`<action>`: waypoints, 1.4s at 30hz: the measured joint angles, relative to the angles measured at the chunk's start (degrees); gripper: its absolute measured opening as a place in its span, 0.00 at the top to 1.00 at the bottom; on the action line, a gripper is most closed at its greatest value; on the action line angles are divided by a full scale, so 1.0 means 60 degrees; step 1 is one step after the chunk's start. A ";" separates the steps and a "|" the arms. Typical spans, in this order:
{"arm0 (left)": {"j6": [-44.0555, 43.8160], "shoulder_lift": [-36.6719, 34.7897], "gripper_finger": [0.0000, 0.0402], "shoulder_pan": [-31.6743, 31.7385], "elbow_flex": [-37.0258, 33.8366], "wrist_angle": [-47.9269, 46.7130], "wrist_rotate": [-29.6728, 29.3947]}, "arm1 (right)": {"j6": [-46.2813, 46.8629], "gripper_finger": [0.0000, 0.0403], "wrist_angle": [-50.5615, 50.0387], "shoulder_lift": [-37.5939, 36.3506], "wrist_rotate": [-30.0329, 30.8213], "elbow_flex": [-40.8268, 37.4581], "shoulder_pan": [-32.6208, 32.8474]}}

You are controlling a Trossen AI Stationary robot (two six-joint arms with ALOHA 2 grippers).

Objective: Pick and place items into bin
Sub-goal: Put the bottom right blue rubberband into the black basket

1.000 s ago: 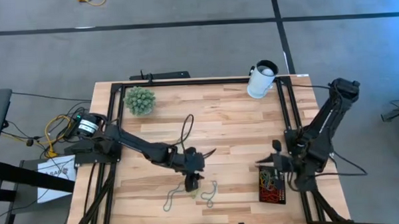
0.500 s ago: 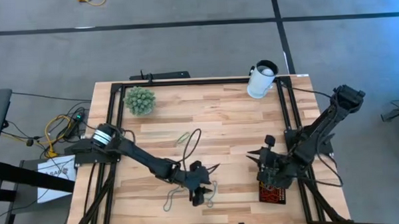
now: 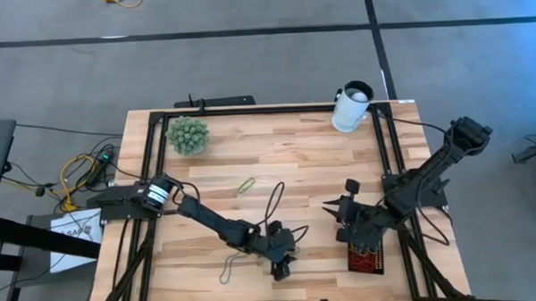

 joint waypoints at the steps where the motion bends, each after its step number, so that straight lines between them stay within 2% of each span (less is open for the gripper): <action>1: -0.0016 0.0019 0.64 -0.0005 0.0094 -0.0196 -0.0005 | -0.0177 0.84 0.0201 0.0000 -0.0060 -0.0002 -0.0062; 4: -0.0086 0.0021 0.64 -0.0023 0.0180 -0.0714 -0.0011 | -0.0428 0.84 0.0535 0.0000 -0.0464 -0.0002 -0.0178; 7: -0.0089 0.0024 0.69 -0.0095 0.0186 -0.0952 -0.0247 | -0.0436 0.84 0.0703 0.0000 -0.0941 -0.0002 -0.0183; 14: 0.0580 0.0024 0.94 -0.0107 0.0186 -0.1811 -0.0604 | -0.0420 0.84 0.0774 0.0000 -0.1445 -0.0002 -0.0093; 16: 0.0825 0.0024 0.98 -0.0114 0.0183 -0.1861 -0.0673 | -0.0292 0.84 0.0837 0.0000 -0.1563 -0.0002 -0.0027; 19: 0.1327 0.0021 0.99 -0.0092 0.0370 -0.2024 -0.0658 | -0.0155 0.84 0.1052 0.0000 -0.1809 -0.0002 0.0092; 23: 0.2689 0.0033 1.00 -0.0085 0.1224 -0.2671 -0.0743 | -0.0419 0.84 0.1819 0.0000 -0.2831 -0.0002 0.0307; 27: 0.3832 0.0090 1.00 -0.0026 0.2659 -0.4211 -0.1002 | -0.0494 0.84 0.2707 0.0197 -0.3172 -0.0002 0.0461; 32: 0.4234 0.0039 1.00 0.0124 0.3790 -0.6181 -0.1773 | -0.0559 0.84 0.3490 0.1019 -0.4206 -0.0002 0.0466; 38: 0.4531 0.0021 1.00 0.0303 0.3960 -0.6259 -0.1743 | -0.1663 0.84 0.5280 0.2232 -0.4155 -0.0002 -0.0020; 42: 0.4537 0.0021 1.00 0.0381 0.3924 -0.6236 -0.1652 | -0.1733 0.84 0.5526 0.2738 -0.4162 -0.0002 -0.0495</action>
